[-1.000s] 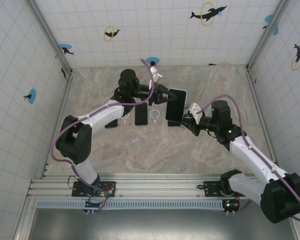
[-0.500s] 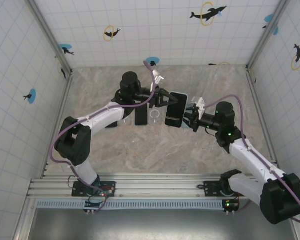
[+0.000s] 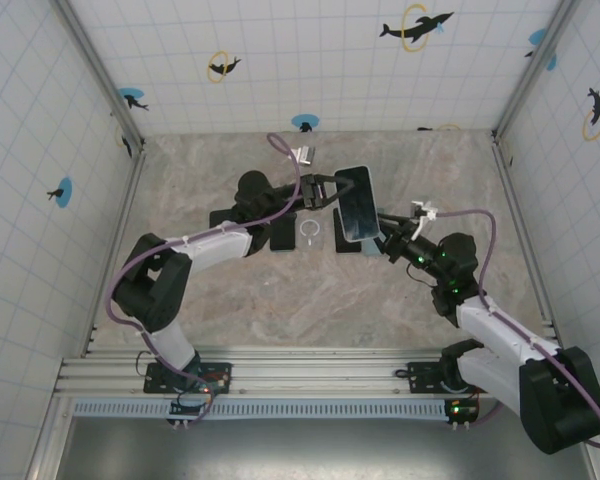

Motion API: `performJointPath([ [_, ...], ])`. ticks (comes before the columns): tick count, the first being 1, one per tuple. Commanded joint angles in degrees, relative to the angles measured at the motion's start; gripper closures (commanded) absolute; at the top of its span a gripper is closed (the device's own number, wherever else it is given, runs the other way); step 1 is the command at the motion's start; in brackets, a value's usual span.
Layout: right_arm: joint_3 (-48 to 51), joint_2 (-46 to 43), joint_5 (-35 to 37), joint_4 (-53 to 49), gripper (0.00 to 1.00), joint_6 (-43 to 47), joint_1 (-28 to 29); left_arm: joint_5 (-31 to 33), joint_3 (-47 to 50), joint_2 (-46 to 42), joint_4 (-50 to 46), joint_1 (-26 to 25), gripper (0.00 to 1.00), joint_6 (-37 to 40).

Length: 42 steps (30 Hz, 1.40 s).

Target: Take the phone out of the phone case

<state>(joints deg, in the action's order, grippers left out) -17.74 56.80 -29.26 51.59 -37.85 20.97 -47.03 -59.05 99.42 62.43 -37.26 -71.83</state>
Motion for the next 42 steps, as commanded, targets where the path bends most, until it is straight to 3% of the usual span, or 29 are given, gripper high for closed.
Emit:
performJointPath([
  [1,1.49,-0.65,4.01,15.38,0.59,-12.93,2.3,9.62,-0.72,0.7,4.91,-2.11,0.99,-4.91],
  [10,3.62,0.28,12.73,21.02,0.67,-22.54,4.0,12.82,1.4,1.28,5.77,-2.47,0.97,-7.78],
  [24,4.8,2.27,13.73,23.68,0.93,-29.2,3.99,13.64,1.97,1.75,2.14,-2.47,0.82,-8.23],
  [32,6.39,2.39,15.69,23.48,1.0,-31.43,3.99,13.81,2.58,0.87,-0.91,-2.47,0.7,-6.25],
  [42,8.91,2.86,21.23,24.52,1.0,-36.03,3.99,14.13,2.61,0.36,-4.98,-2.47,0.52,-4.82],
])
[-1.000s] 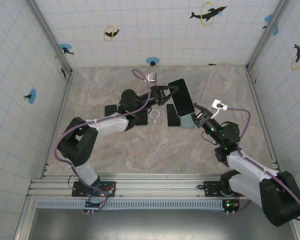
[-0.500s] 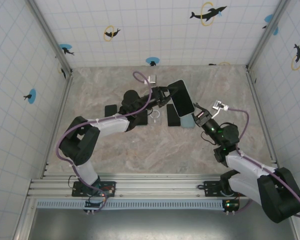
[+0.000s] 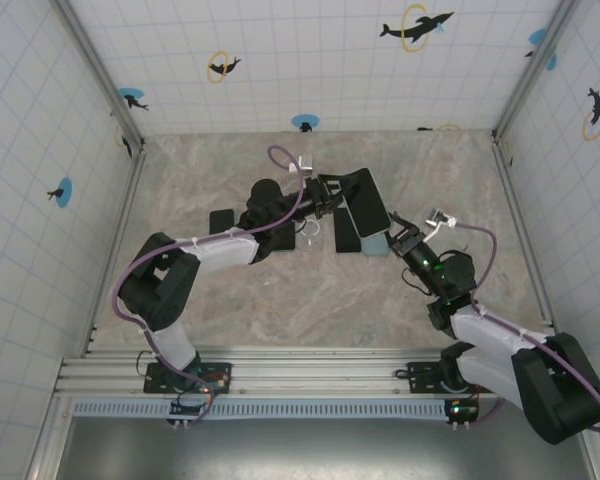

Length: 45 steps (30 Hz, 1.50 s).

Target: Take the phone out of the phone case

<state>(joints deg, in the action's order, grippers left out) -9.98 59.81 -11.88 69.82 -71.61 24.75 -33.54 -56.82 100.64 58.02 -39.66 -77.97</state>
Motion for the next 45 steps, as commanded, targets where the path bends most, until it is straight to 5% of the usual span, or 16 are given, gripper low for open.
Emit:
performJointPath([
  [1,1.53,-0.12,4.78,6.73,1.0,-2.9,0.28,0.83,0.39,-1.08,-0.99,-0.07,0.5,1.62],
  [22,-2.33,7.65,20.63,12.65,1.0,-5.59,1.48,12.09,12.56,-8.91,0.05,-6.5,0.48,-4.75],
  [45,-8.54,17.44,20.38,17.32,1.0,-3.14,5.12,15.6,7.55,-3.61,5.19,-11.4,0.49,-10.62],
])
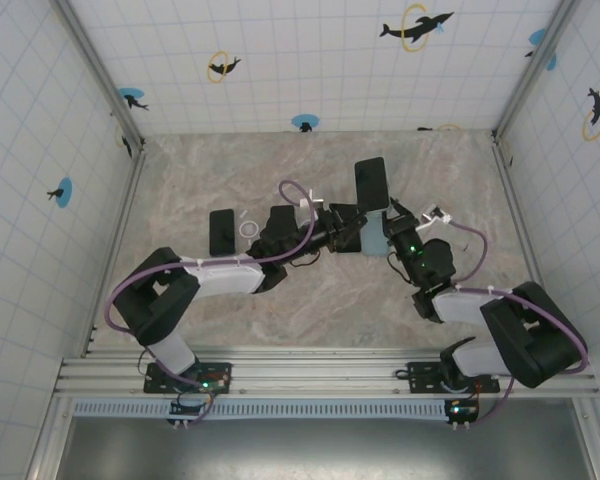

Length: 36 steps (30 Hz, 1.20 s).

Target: Take the phone out of the phone case

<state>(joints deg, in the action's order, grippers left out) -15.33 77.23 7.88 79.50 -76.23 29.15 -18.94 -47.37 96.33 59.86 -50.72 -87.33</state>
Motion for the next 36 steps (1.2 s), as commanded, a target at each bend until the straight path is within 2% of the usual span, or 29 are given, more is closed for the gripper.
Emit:
performJointPath([
  [1,-3.42,0.24,0.43,7.76,1.0,1.72,0.8,1.01,-1.85,0.72,3.38,-0.33,0.49,-1.35],
  [17,-3.08,3.33,1.35,15.35,1.0,5.05,3.23,4.44,-2.54,1.95,4.7,-0.35,0.49,-2.41],
  [25,-2.47,3.61,1.75,17.56,1.0,6.24,3.6,5.4,-2.37,1.43,4.35,-0.4,0.51,-2.77],
  [36,-2.55,6.66,-0.25,25.78,1.0,7.61,3.53,7.08,-2.46,1.14,3.61,-0.38,0.56,-3.02],
])
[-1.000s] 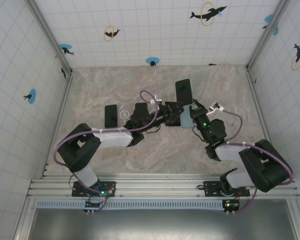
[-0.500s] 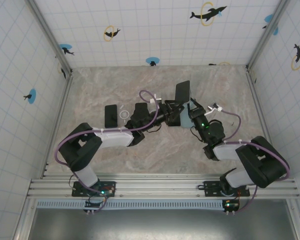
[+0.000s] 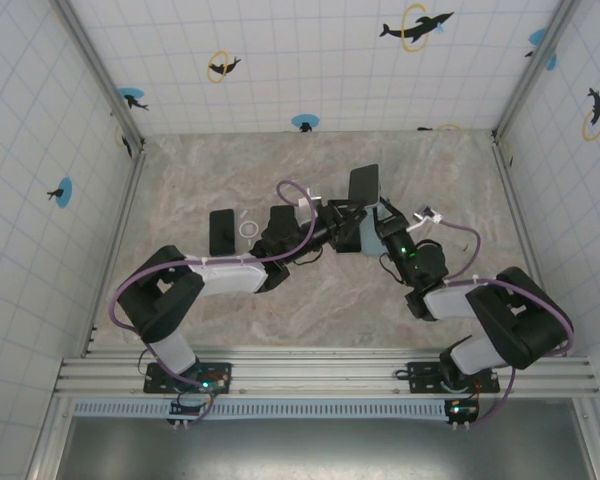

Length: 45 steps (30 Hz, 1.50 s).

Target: Take the phone out of the phone case

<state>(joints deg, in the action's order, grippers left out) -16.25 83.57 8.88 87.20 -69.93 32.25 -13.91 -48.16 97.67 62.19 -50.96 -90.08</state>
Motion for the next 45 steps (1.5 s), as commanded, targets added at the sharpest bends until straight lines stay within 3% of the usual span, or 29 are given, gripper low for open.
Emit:
performJointPath([
  [1,-1.75,0.2,-1.6,18.09,1.0,1.83,0.39,2.21,-1.66,-0.28,1.24,-0.13,0.56,-0.27],
  [13,-2.14,-1.87,-5.07,18.09,1.0,6.37,-0.39,3.23,-2.37,0.42,2.18,-0.1,0.62,-1.72],
  [30,-2.31,-3.98,-8.36,16.34,1.0,8.93,-1.66,2.5,-2.81,0.77,3.9,-0.1,0.89,-1.86],
  [35,-2.58,-5.68,-6.68,9.63,1.0,9.12,-2.1,2.29,-3.2,0.6,4.16,-0.09,0.92,-1.42],
  [45,-1.83,-14.09,5.79,-14.96,1.0,13.39,-3.85,-0.14,-4.67,-0.62,1.95,-0.16,0.96,0.56],
])
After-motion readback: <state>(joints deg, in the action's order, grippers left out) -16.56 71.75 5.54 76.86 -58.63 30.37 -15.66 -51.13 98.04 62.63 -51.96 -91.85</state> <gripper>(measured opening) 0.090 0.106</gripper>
